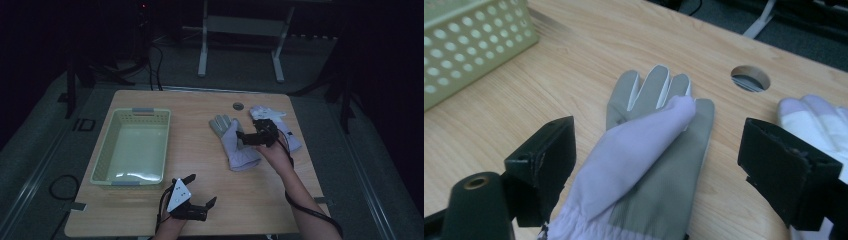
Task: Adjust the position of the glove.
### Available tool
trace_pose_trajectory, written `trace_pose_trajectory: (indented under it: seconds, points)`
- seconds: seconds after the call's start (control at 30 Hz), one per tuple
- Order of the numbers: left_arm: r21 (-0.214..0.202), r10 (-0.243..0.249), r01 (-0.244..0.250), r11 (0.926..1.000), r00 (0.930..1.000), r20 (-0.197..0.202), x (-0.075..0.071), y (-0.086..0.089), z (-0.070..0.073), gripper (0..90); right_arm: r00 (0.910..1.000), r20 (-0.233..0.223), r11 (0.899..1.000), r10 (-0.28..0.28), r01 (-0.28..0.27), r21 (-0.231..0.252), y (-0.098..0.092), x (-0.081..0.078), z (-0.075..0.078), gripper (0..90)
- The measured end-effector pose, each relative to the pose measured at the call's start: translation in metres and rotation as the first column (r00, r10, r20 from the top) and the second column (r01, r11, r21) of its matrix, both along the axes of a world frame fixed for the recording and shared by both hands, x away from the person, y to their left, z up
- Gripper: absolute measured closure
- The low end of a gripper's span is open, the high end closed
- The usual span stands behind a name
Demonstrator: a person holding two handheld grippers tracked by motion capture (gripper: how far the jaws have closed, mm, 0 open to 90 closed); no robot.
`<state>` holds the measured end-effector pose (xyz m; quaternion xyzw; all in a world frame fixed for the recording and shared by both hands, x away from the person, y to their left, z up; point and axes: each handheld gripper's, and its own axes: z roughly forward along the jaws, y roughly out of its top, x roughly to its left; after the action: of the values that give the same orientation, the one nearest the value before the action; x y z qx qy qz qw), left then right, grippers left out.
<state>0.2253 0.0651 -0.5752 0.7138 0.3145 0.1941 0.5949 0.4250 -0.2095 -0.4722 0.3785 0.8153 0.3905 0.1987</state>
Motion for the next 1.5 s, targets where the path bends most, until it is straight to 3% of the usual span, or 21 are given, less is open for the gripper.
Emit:
trace_pose_trajectory:
  seconds: [0.17,0.37,0.5,0.57,0.63,0.73,0.8,0.93,1.03,1.17,1.27,1.33,1.5]
  points:
    - [0.001,-0.003,0.003,1.0,1.0,0.002,0.0,0.0,0.0,0.1,0.9996,-0.027,0.999,-0.009,0.008,-0.034,0.009,0.012,-0.015,16.6]
    - [0.001,-0.006,0.006,1.0,1.0,0.002,0.0,0.0,0.0,0.1,0.9962,-0.085,0.999,-0.019,0.015,-0.05,0.014,0.021,-0.034,24.5]
    - [0.001,-0.006,0.006,1.0,1.0,0.002,0.0,0.0,0.0,0.1,0.9944,-0.101,0.996,-0.029,0.02,-0.088,0.016,0.024,-0.045,31.7]
    - [-0.003,-0.01,0.01,1.0,0.9999,-0.004,0.0,0.0,0.0,0.1,0.9847,-0.172,0.997,-0.023,0.01,-0.077,0.017,0.029,-0.049,33.0]
    - [0.001,-0.011,0.011,0.9999,0.9999,-0.002,0.0,0.0,0.0,0.1,0.9856,-0.164,0.994,-0.04,0.023,-0.107,0.018,0.03,-0.054,33.0]
    - [0.0,-0.013,0.013,0.9999,0.9999,-0.003,0.0,0.0,0.0,0.1,0.9848,-0.168,0.994,-0.046,0.029,-0.101,0.016,0.033,-0.06,32.6]
    - [0.0,-0.014,0.014,0.9999,0.9999,-0.003,0.0,0.0,0.0,0.1,0.9828,-0.174,0.994,-0.061,0.044,-0.102,0.014,0.034,-0.063,27.5]
    - [0.0,-0.014,0.014,0.9999,0.9999,-0.003,0.0,0.0,0.0,0.1,0.986,-0.163,0.996,-0.034,0.019,-0.089,0.012,0.035,-0.068,39.4]
    - [0.001,-0.014,0.014,0.9999,0.9999,-0.003,0.0,-0.001,0.0,0.1,0.9777,-0.209,0.998,-0.025,0.013,-0.056,0.01,0.038,-0.07,49.3]
    - [0.003,-0.012,0.012,0.9999,0.9999,-0.004,0.0,-0.001,0.0,0.1,0.9758,-0.219,0.998,0.004,-0.018,-0.066,0.013,0.037,-0.069,67.3]
    - [0.002,-0.013,0.013,0.9999,0.9999,-0.003,0.0,-0.001,0.0,0.1,0.9723,-0.233,0.999,-0.02,0.01,-0.043,0.012,0.035,-0.067,79.0]
    - [0.001,-0.013,0.014,0.9999,0.9999,-0.006,0.0,-0.001,0.0,0.1,0.9706,-0.237,0.999,-0.04,0.038,-0.013,0.013,0.031,-0.064,80.9]
    - [-0.001,-0.015,0.015,0.9999,0.9999,-0.006,0.0,0.0,0.0,0.1,0.9781,-0.195,0.996,-0.073,0.082,0.039,0.02,0.015,-0.049,82.2]
